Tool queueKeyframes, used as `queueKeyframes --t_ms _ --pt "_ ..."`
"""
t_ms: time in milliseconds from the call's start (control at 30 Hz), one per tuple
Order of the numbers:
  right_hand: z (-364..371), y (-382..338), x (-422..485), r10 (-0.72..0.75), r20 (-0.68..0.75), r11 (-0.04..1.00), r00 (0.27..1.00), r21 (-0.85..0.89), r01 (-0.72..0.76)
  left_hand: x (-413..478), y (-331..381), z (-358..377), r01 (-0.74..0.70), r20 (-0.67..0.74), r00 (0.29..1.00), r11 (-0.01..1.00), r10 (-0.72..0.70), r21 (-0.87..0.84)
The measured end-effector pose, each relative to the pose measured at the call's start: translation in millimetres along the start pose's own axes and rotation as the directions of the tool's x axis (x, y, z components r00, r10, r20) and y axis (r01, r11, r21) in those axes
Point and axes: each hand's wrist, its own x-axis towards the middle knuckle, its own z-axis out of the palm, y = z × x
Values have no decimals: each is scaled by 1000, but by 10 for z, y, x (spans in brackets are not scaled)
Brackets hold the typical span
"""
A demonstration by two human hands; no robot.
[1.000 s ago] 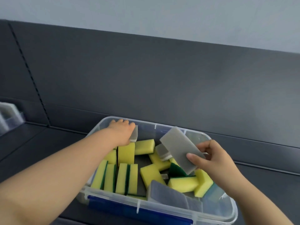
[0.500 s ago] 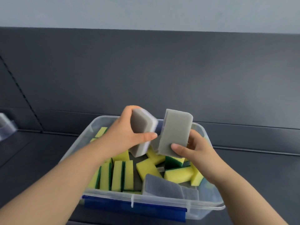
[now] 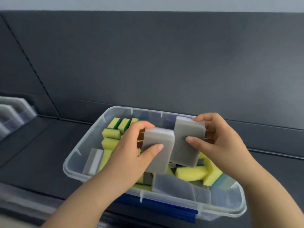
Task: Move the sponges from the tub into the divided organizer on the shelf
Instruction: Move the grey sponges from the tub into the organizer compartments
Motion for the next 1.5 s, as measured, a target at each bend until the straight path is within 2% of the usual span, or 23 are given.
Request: queueKeyframes --t_ms 67,200,300,400,500,700,800,1033,1133,1333,1500 --pt "130 -69 -38 -11 -49 1000 999 25 12 -70 -11 -186 -3 -81 997 1000 2 -6" --pt "508 -310 -126 -57 -149 998 987 17 60 -274 -84 -752 -62 -223 972 995 80 84" --pt "902 -587 -170 -69 -224 991 972 93 92 -489 -222 -1232 -95 -296 949 994 105 48" --pt "1418 -919 -227 -103 -238 961 966 227 158 -767 -425 -1766 -114 -356 927 993 119 36" --pt "2042 -1243 -310 -173 -167 947 971 242 210 -1110 -675 -2380 -101 -395 907 986 145 132" --pt "3408 -1712 -411 -306 26 941 952 164 298 -1857 -1199 -3562 3 -480 864 950 154 311" --pt "3982 -1879 -440 -307 128 945 943 161 286 -2174 -1443 -3996 92 -539 839 955 78 281" --pt "4937 -2158 -397 -299 247 950 922 164 265 -2502 -2016 -4691 247 -585 808 939 -63 241" --pt "5186 -2178 -234 -288 261 954 921 166 251 -2439 -2240 -4887 270 -589 803 937 -93 220" --pt "5729 -2169 457 -239 187 955 953 220 196 -1943 -2748 -5358 265 -591 800 947 -109 184" --pt "6292 -2244 1242 -244 174 949 954 247 198 -1242 -3031 -5943 236 -535 844 925 -42 300"
